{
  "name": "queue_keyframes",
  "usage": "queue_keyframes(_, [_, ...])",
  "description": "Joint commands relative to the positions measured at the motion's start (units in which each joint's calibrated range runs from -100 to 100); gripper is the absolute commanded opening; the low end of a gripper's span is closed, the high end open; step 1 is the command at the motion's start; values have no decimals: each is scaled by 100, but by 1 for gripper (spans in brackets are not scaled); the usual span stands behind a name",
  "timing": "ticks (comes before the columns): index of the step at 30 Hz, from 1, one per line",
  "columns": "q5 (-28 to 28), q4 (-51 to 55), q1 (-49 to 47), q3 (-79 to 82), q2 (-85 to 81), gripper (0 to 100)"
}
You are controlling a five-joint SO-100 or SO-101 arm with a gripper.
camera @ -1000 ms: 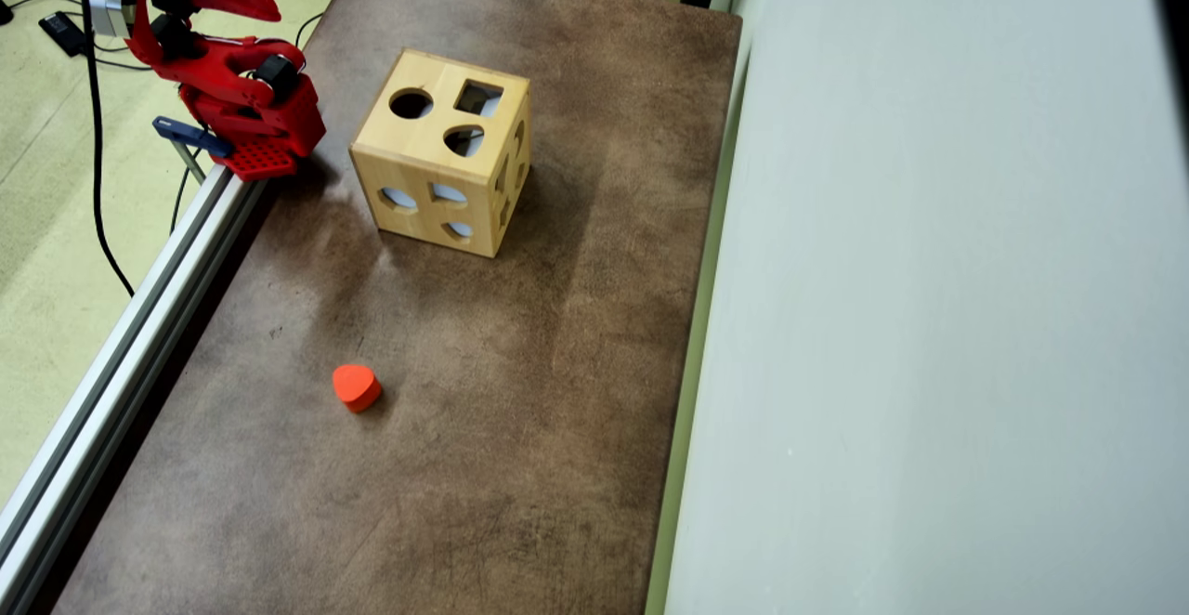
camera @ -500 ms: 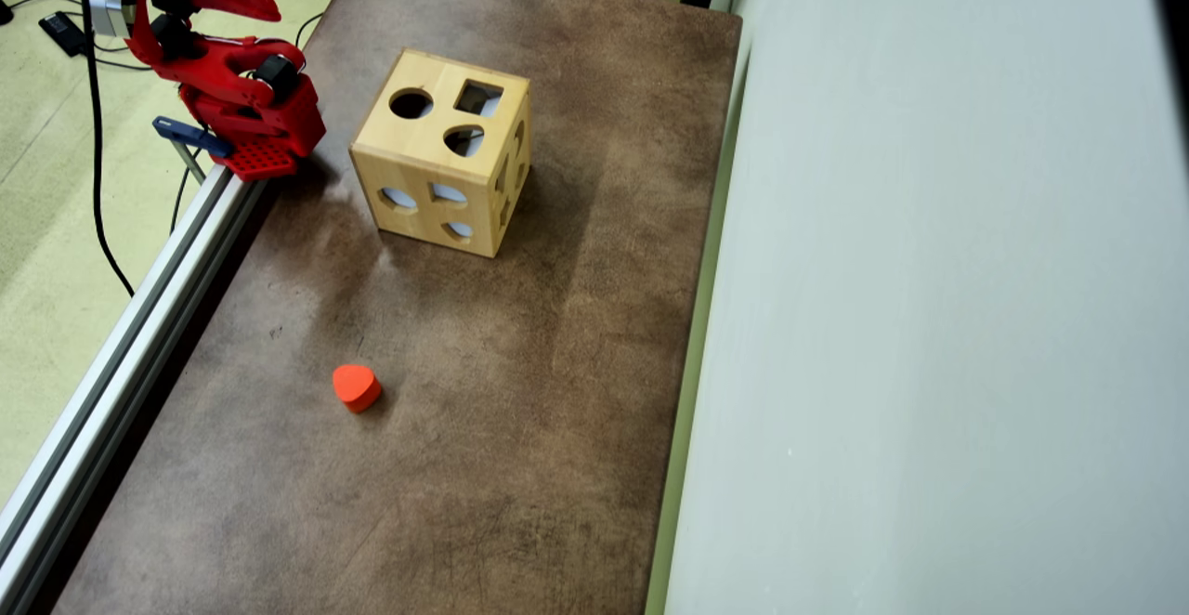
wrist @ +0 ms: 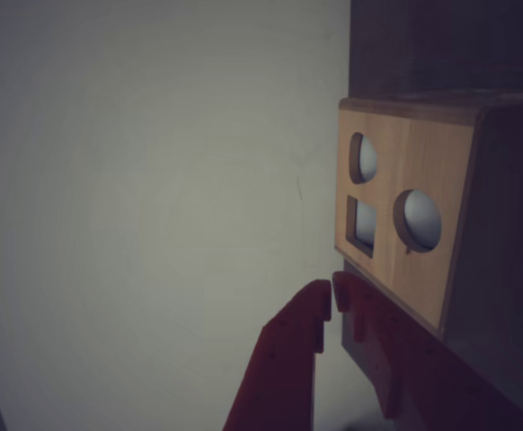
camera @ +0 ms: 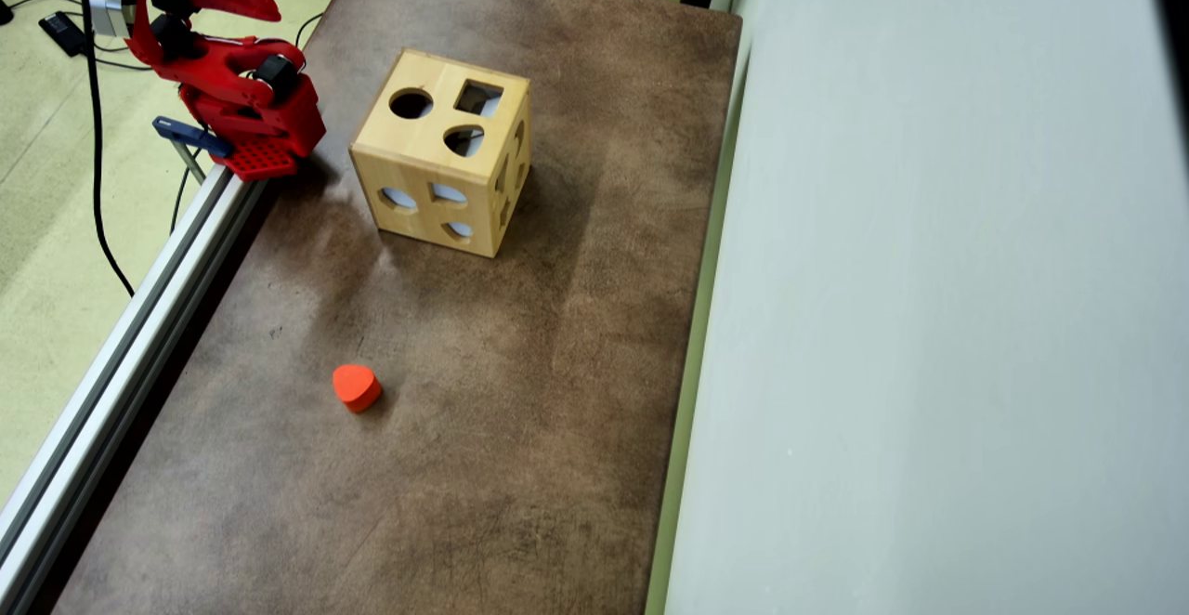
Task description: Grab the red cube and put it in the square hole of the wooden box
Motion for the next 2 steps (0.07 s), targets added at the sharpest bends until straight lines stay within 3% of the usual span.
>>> queue_keyframes(1, [15, 25, 21, -6, 26, 1])
queue_keyframes(2, [15, 25, 21, -6, 26, 1])
